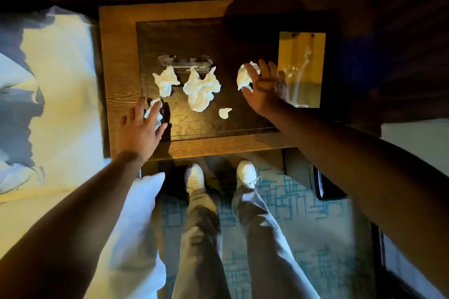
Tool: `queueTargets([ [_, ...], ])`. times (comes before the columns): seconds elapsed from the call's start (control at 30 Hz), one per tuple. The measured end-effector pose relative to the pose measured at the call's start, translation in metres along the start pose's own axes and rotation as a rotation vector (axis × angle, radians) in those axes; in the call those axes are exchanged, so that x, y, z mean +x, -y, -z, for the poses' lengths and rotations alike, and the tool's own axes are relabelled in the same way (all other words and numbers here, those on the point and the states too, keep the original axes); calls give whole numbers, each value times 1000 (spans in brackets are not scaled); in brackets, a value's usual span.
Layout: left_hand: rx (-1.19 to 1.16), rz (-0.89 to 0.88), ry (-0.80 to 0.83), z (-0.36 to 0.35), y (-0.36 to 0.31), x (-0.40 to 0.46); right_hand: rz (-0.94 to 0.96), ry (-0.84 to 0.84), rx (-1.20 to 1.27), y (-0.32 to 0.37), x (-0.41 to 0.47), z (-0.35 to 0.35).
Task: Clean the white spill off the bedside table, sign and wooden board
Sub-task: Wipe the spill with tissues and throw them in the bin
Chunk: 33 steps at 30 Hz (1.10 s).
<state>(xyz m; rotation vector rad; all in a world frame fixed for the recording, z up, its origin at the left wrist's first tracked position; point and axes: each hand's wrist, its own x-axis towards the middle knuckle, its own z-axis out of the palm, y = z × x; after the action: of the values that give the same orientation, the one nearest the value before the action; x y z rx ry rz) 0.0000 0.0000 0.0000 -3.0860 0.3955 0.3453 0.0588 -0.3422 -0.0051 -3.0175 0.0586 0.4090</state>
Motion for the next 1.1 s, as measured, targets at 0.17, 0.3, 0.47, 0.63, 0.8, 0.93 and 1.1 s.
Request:
queueTargets([
  [0.17,-21,-41,28,-11,13,-1,65,-9,-73,11,5,-3],
  [0.3,-114,-88,44,-7,17,9,51,35,-150,20,11,1],
  [0.47,-235,-84,10,12,10,28,29,69,-155,28,20,6],
  [0.63,-303,-95,-44,29,7,55,-9,30,-18,27,29,13],
  [0.8,-266,-84,-60,31,13,75,137,-114,368,41,6,21],
  [0.93,-225,-91,-52,29,17,88,154,163,400,73,0,23],
  [1.1,-198,-91,-10,21,21,99,176,175,303,105,12,13],
])
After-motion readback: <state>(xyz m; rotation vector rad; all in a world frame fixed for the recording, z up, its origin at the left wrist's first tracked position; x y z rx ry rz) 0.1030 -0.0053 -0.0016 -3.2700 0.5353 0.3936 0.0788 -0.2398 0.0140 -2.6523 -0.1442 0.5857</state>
